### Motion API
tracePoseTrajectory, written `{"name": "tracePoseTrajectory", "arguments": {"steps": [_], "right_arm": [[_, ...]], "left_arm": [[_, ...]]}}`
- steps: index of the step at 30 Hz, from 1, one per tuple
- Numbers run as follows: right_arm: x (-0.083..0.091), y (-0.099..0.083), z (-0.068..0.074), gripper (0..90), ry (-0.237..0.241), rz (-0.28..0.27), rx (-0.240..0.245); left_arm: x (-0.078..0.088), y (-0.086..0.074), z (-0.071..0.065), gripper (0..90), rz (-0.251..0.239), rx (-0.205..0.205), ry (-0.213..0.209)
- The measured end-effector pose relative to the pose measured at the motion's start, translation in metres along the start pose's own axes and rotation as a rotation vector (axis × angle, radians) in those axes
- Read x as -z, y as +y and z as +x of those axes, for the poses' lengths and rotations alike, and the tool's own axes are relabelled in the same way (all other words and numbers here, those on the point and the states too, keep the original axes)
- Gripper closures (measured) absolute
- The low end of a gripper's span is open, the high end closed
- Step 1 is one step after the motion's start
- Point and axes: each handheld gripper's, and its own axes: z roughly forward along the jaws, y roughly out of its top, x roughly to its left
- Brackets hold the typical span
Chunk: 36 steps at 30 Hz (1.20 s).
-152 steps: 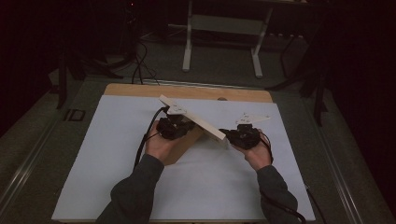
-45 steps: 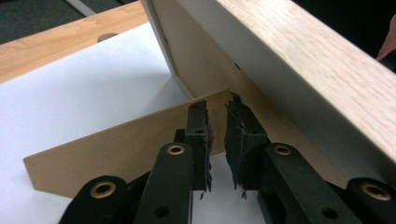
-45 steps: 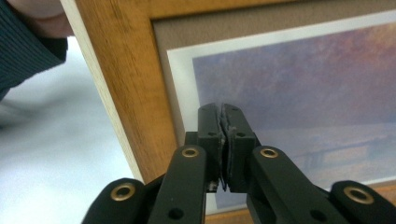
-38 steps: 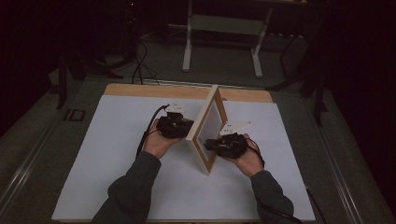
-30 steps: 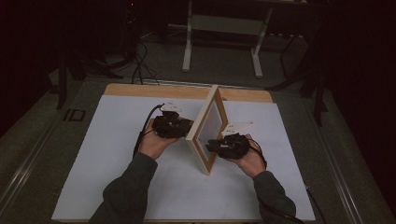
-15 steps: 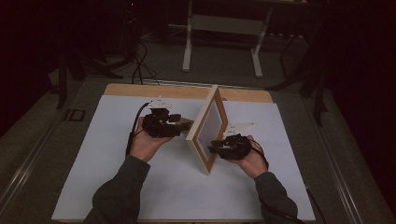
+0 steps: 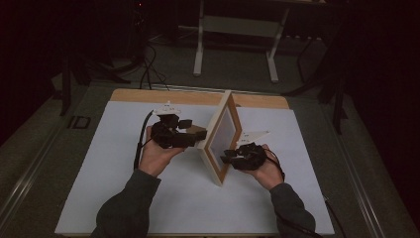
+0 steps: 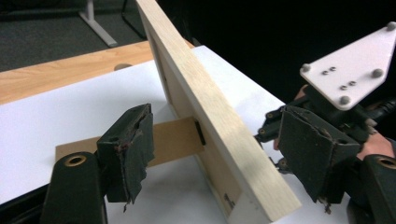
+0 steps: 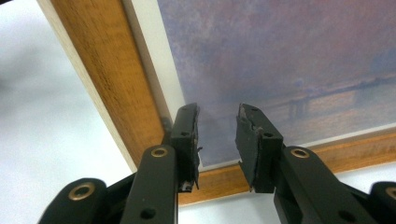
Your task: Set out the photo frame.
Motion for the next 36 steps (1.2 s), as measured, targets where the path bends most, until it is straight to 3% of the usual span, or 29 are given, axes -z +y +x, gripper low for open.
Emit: {"name": "tracePoseTrajectory", "arguments": {"steps": [9, 18, 26, 30, 36], "right_arm": [[0.004, -0.003, -0.003, 66.8, -0.014, -0.011, -0.015], [0.008, -0.006, -0.007, 66.4, -0.028, -0.015, -0.026], [0.011, -0.008, -0.011, 65.8, -0.042, -0.019, -0.036], [0.012, -0.01, -0.013, 65.8, -0.044, -0.02, -0.043], [0.013, -0.011, -0.014, 65.8, -0.049, -0.023, -0.048]], "left_arm": [[-0.011, -0.008, -0.021, 25.1, 0.08, -0.058, 0.022], [-0.025, -0.016, -0.03, 26.3, 0.129, -0.08, 0.032], [-0.034, -0.022, -0.032, 40.8, 0.153, -0.088, 0.085], [-0.033, -0.023, -0.032, 51.7, 0.144, -0.081, 0.07], [-0.031, -0.022, -0.032, 55.2, 0.152, -0.092, 0.111]]}}
